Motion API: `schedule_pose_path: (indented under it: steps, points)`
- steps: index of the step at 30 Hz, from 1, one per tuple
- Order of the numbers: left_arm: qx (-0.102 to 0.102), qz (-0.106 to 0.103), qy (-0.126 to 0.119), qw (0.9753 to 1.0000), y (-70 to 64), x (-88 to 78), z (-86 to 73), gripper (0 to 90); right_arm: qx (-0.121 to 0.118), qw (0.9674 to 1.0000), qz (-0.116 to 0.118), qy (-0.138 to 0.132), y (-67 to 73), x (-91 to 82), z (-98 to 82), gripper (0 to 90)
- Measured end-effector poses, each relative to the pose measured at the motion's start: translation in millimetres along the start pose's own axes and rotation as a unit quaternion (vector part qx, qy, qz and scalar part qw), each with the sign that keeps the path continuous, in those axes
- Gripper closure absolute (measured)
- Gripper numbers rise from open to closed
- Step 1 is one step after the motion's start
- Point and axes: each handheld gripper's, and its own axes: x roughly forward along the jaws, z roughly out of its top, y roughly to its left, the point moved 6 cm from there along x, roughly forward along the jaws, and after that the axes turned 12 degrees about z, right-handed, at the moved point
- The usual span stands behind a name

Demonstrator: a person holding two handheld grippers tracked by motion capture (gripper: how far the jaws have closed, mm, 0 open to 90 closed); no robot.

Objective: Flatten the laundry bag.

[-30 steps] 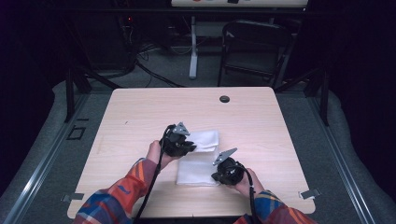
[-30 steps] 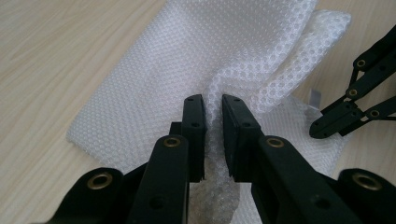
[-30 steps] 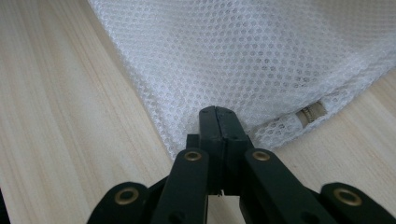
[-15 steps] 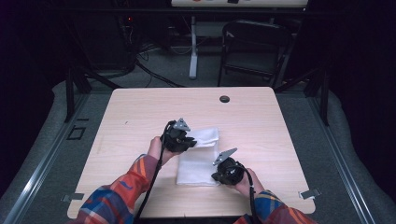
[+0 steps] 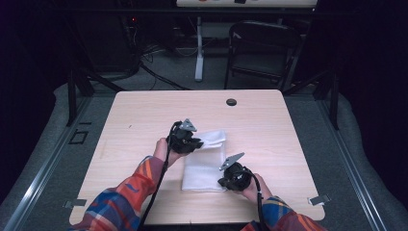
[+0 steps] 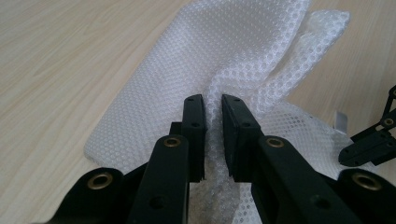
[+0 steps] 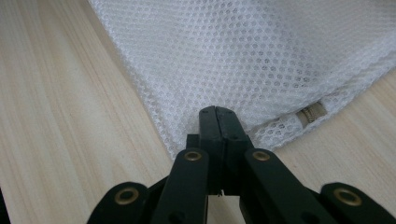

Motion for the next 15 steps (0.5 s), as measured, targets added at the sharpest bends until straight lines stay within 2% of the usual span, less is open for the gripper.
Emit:
schedule_pose_path:
  steps: [15]
  points:
    - [-0.006,0.005,-0.007,0.9999,8.2,3.2,9.2,79.7,0.001,1.0,0.001,-0.002,-0.1,0.1,0.0,90.0]
